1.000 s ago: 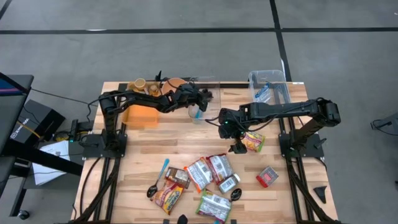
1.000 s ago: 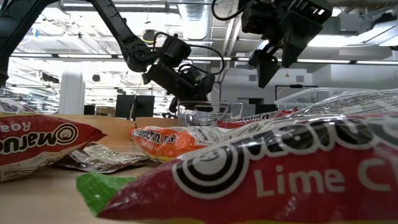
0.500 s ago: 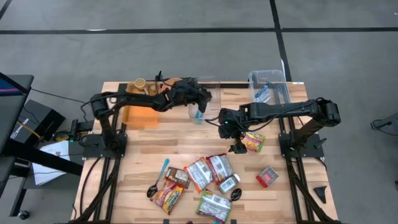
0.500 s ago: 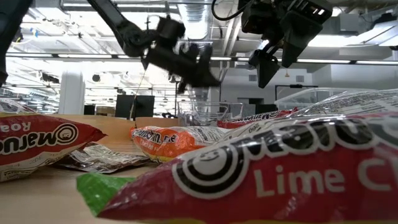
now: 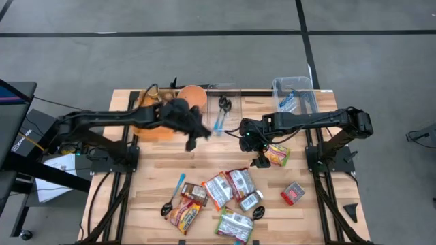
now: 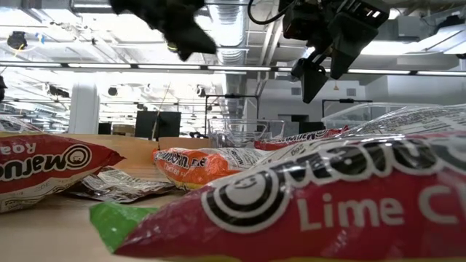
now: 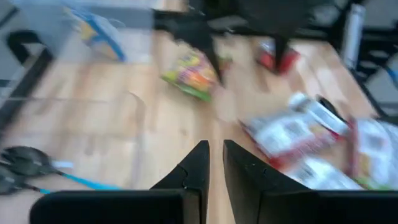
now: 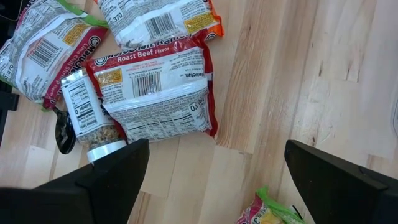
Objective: Pick & Place Food Item
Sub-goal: Put the red noodle pack into the transparent container
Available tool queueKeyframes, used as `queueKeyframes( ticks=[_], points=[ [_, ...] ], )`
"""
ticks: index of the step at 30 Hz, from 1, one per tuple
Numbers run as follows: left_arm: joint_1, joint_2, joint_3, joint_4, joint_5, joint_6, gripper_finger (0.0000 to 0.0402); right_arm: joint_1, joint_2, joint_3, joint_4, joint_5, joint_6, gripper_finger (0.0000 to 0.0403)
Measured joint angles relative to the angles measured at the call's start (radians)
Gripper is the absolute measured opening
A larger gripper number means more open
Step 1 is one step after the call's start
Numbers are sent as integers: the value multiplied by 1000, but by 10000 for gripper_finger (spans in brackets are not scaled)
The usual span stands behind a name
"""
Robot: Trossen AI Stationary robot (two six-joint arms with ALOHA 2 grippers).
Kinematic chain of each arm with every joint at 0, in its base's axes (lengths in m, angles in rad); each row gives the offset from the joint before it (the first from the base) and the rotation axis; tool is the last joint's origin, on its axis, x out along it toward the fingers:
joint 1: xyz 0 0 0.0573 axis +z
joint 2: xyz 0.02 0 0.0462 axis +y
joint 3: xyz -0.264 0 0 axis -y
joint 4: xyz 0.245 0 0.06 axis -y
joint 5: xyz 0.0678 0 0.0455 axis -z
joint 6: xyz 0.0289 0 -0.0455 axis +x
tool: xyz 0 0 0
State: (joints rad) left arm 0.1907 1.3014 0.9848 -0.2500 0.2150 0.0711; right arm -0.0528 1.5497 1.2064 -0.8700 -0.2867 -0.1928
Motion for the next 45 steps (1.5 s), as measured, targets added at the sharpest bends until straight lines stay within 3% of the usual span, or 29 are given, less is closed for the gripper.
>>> queueKeyframes(
  ticks=[9,14,31,34,39,45],
  points=[
    [-157,-201,-271,31,-1,-9,40,0,0,0,10,0,2,370],
    [-209,-257,-390,168,-5,-34,40,-1,0,0,19,0,2,370],
    [-226,-287,-427,262,-8,-66,40,0,0,0,18,0,0,370],
    [-248,-250,-425,272,-24,-164,40,0,0,0,18,0,0,370],
    [-316,-121,-426,289,-31,-176,40,0,0,0,9,0,0,370],
    [-385,59,-426,494,-34,-159,53,0,0,0,1,0,3,370]
  ],
)
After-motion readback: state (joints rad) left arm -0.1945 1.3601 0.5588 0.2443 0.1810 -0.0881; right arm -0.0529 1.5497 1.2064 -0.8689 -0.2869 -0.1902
